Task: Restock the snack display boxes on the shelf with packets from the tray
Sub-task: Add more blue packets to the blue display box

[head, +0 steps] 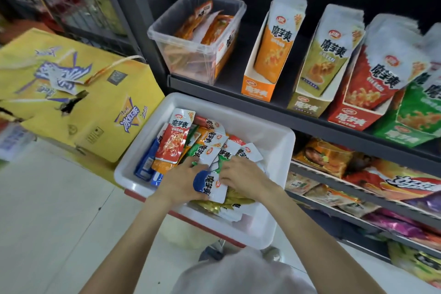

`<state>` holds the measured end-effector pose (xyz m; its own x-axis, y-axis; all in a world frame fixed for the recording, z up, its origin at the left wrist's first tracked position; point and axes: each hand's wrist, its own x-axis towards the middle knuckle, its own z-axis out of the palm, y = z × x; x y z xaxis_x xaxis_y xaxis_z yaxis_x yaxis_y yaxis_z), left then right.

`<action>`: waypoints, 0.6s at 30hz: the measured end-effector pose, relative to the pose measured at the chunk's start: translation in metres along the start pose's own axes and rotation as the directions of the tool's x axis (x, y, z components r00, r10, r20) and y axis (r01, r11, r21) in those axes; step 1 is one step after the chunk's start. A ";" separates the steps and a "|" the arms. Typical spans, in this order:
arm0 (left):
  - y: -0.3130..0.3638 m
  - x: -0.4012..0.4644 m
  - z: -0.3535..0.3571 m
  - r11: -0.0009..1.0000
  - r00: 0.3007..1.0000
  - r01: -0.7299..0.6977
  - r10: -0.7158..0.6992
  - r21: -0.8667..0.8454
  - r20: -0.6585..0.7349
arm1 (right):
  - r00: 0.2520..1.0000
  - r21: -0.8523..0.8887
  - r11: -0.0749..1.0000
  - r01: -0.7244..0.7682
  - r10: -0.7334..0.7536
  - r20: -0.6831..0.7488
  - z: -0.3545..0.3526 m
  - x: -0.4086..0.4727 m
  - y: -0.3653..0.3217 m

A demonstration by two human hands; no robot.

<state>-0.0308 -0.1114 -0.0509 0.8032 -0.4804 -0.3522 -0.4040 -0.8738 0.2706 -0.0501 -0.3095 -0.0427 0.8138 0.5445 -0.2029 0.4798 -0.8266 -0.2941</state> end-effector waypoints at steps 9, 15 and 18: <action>-0.001 -0.001 0.003 1.000 0.999 -0.030 0.030 -0.001 0.015 | 1.000 0.065 0.998 0.008 -0.009 0.011 0.009 -0.009 -0.007; 0.008 -0.008 -0.007 0.967 0.989 -0.123 0.101 -0.225 -0.105 | 0.965 0.100 0.995 0.008 0.018 -0.262 -0.004 -0.007 0.001; 0.016 -0.014 -0.017 0.790 0.979 -0.129 0.003 -0.600 -0.206 | 0.862 0.422 0.902 -0.089 0.282 -0.421 -0.027 -0.014 0.002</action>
<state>-0.0408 -0.1178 -0.0265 0.8752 -0.4569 -0.1593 -0.1594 -0.5831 0.7966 -0.0516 -0.3224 -0.0157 0.9749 0.1767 0.1354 0.2222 -0.7343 -0.6414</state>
